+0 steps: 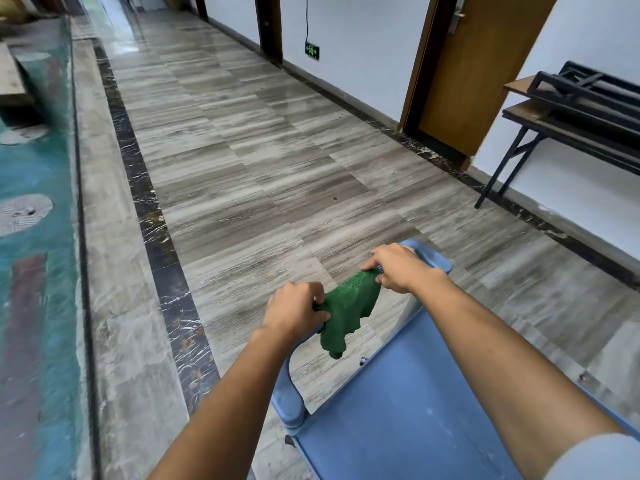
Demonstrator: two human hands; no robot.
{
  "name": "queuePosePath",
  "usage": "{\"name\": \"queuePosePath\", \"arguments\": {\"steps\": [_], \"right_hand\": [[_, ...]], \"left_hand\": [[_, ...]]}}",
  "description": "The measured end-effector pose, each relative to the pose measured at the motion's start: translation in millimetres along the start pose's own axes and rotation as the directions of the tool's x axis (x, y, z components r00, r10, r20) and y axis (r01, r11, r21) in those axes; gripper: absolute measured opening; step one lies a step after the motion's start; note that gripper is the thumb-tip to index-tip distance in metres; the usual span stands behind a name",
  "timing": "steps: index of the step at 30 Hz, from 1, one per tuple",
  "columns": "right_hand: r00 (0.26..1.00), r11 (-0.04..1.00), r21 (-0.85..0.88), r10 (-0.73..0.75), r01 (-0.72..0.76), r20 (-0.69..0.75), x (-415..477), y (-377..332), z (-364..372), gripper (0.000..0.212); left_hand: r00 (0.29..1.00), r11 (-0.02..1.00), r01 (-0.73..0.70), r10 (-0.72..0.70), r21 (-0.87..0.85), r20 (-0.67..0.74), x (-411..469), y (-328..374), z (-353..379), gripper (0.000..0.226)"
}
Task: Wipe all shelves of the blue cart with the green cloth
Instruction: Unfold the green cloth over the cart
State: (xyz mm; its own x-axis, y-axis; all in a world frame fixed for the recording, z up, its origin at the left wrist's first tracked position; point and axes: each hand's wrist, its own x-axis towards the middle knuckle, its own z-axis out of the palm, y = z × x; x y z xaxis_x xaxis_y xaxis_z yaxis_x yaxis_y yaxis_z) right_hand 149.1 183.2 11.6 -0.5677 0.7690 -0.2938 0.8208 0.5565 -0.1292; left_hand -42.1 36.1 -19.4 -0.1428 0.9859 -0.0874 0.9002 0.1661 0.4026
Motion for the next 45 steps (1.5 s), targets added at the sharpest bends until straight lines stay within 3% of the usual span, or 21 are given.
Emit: {"name": "queuePosePath", "arguments": {"steps": [9, 18, 23, 25, 35, 41, 45], "right_hand": [[0.993, 1.0, 0.0, 0.012, -0.012, -0.117, 0, 0, 2, 0.021], [0.99, 0.981, 0.195, 0.03, -0.003, -0.138, -21, 14, -28, 0.014], [0.984, 0.972, 0.232, 0.005, 0.037, -0.177, -51, 15, -65, 0.016], [0.981, 0.961, 0.274, 0.028, 0.025, -0.19, -69, 18, -82, 0.013], [0.955, 0.929, 0.36, 0.176, -0.082, -0.237, -183, 54, -136, 0.005], [0.921, 0.922, 0.348, 0.272, -0.168, -0.277, -274, 75, -147, 0.016], [0.898, 0.908, 0.355, 0.333, -0.223, -0.287, -334, 84, -145, 0.009]], "left_hand": [[1.0, 1.0, 0.003, -0.003, 0.008, -0.023, -6, -3, -5, 0.008], [0.983, 0.992, -0.112, 0.101, -0.063, -0.155, 0, 7, -56, 0.044], [0.98, 0.978, -0.092, 0.055, -0.188, -0.193, 5, 32, -86, 0.033], [0.973, 0.968, -0.123, 0.074, -0.219, -0.218, 6, 44, -96, 0.013], [0.93, 0.944, -0.283, 0.227, -0.17, -0.289, -4, 118, -117, 0.027], [0.914, 0.909, -0.38, 0.341, -0.17, -0.219, -25, 179, -118, 0.013], [0.895, 0.874, -0.44, 0.408, -0.205, -0.179, -46, 219, -117, 0.012]]}}
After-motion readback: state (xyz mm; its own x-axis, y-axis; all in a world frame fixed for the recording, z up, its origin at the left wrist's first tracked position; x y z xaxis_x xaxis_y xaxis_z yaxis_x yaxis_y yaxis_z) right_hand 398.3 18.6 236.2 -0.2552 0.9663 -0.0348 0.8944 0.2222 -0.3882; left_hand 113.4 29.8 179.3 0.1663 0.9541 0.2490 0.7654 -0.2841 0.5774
